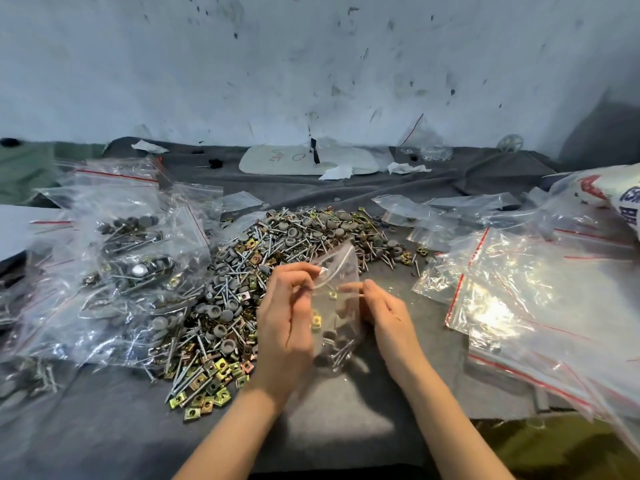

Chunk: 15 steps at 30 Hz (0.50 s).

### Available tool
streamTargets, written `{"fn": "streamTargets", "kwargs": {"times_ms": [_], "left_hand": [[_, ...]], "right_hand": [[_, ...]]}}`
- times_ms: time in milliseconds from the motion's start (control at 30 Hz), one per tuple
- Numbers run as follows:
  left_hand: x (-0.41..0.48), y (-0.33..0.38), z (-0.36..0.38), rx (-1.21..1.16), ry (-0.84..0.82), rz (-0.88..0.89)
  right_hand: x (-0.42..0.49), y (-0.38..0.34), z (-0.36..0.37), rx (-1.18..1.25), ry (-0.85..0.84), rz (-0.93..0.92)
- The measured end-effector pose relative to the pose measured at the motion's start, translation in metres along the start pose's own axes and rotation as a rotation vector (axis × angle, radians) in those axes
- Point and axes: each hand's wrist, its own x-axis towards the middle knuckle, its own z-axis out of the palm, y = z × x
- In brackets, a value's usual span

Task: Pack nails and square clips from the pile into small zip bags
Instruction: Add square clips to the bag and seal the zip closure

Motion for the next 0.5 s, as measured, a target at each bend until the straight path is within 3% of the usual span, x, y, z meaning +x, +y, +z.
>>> {"fn": "streamTargets", "kwargs": {"times_ms": [133, 267, 500], "left_hand": [[0.029, 0.021, -0.015, -0.046, -0.275, -0.062], [0.057, 0.036, -0.017, 0.182, -0.567, 0.09], [0.074, 0.041, -0.016, 0.323, -0.667, 0.246]], "right_hand": [[-0.001, -0.008, -0.01, 0.249, -0.147, 0.148], [-0.007, -0.011, -0.013, 0.316, -0.384, 0.17], [-0.006, -0.006, -0.018, 0.373, -0.35, 0.16]]}}
